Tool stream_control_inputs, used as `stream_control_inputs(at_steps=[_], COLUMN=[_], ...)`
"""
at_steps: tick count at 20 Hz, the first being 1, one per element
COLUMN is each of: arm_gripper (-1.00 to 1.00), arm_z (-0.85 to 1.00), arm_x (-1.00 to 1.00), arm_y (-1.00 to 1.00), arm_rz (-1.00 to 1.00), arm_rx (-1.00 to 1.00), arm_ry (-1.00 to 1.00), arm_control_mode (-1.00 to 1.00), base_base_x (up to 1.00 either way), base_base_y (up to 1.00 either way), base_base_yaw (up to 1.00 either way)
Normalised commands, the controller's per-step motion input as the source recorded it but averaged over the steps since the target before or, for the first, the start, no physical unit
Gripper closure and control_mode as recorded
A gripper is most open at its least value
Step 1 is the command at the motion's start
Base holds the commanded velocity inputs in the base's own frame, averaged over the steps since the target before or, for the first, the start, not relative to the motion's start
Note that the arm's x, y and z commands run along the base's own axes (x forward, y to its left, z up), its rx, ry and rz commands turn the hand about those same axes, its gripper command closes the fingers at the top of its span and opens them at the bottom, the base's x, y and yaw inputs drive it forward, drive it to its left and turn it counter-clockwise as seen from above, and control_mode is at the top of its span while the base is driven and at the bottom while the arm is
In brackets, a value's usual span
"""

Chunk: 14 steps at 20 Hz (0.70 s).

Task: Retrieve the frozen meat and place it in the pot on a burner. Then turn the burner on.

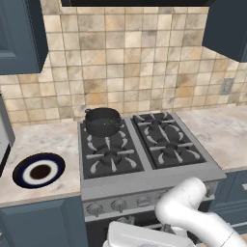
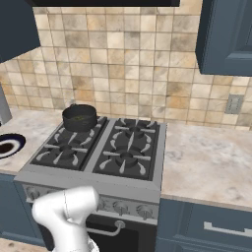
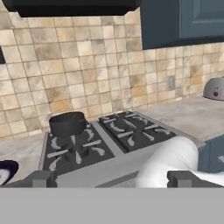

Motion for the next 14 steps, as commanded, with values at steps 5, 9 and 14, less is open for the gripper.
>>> stream_control_inputs(at_steps=[5,9,14], arm_gripper=[-1.0,-1.0,-1.0], arm_z=[-0.57,-0.19,0.0], arm_x=[0.29,0.2,0.01], arm_y=[-0.39,-0.04,0.0], arm_rz=[0.12,0.01,0.0], arm_rx=[0.0,0.0,0.0], arm_ry=[0.04,0.03,0.0], arm_control_mode=[-1.0,-1.0,-1.0], base_base_x=[0.0,0.0,0.0], base_base_y=[0.0,0.0,0.0], base_base_yaw=[0.0,0.0,0.0])
